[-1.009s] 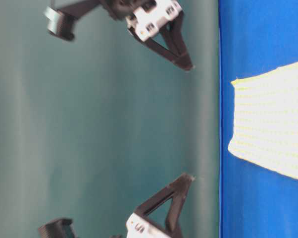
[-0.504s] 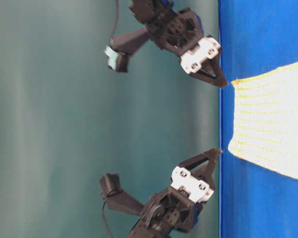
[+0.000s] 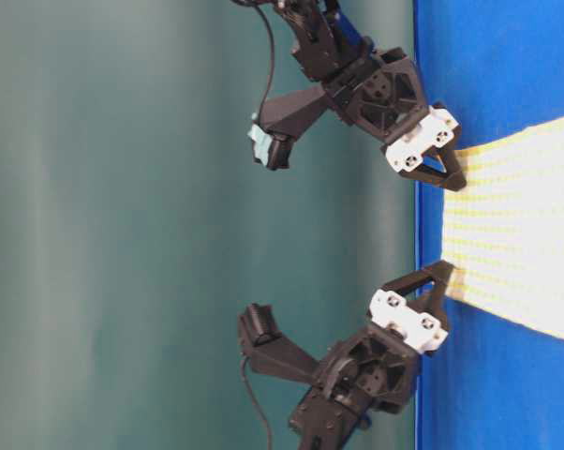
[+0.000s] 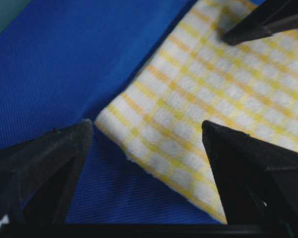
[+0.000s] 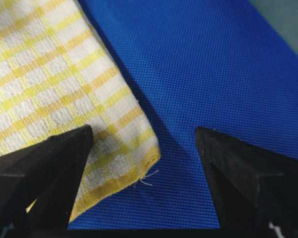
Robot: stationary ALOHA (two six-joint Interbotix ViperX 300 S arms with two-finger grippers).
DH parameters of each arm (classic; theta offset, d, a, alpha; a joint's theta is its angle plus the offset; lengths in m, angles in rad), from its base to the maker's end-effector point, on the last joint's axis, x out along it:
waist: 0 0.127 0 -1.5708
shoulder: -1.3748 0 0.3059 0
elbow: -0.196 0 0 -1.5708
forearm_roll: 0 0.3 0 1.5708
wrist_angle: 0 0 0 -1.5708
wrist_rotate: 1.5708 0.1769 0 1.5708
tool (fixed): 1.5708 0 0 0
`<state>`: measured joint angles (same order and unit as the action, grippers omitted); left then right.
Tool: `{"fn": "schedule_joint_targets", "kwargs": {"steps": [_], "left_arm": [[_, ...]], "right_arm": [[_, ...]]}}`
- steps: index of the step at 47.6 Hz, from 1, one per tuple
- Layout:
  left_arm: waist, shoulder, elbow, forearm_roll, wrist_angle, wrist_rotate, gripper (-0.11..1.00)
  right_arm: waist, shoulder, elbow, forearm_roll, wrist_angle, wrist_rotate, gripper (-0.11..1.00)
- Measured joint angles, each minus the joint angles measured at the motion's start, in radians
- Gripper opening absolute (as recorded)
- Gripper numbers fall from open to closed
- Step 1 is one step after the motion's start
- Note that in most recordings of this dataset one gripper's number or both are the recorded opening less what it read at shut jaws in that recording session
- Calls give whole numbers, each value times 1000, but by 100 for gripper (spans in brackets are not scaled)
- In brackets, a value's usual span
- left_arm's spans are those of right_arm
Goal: Fold the yellow towel.
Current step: 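Grasp the strip's top corners with both grippers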
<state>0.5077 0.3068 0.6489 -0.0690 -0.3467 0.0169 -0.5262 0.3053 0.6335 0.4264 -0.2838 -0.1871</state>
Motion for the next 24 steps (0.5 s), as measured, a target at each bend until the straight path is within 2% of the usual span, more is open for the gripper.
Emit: {"fn": "schedule_joint_targets", "kwargs": {"steps": [7,12,16,20,22,24], "left_arm": [[14,37,-11,-2,-12,-2,80],[14,52,-23,-2,-15,-2,59],[12,58,-32,-3,-18,-3,34],[12,58,-34,-3,-20,-6,12],[9,60,-34,-3,-21,-6,5],[8,60,-34,-3,-23,-5,4]], "right_arm": [[0,3,-3,8,0,0,81],[3,3,-5,9,0,-2,74],[8,5,-6,9,0,-5,56],[12,5,-6,9,0,-9,30],[14,5,-8,9,0,-15,19],[15,5,-8,8,-2,-20,10]]}}
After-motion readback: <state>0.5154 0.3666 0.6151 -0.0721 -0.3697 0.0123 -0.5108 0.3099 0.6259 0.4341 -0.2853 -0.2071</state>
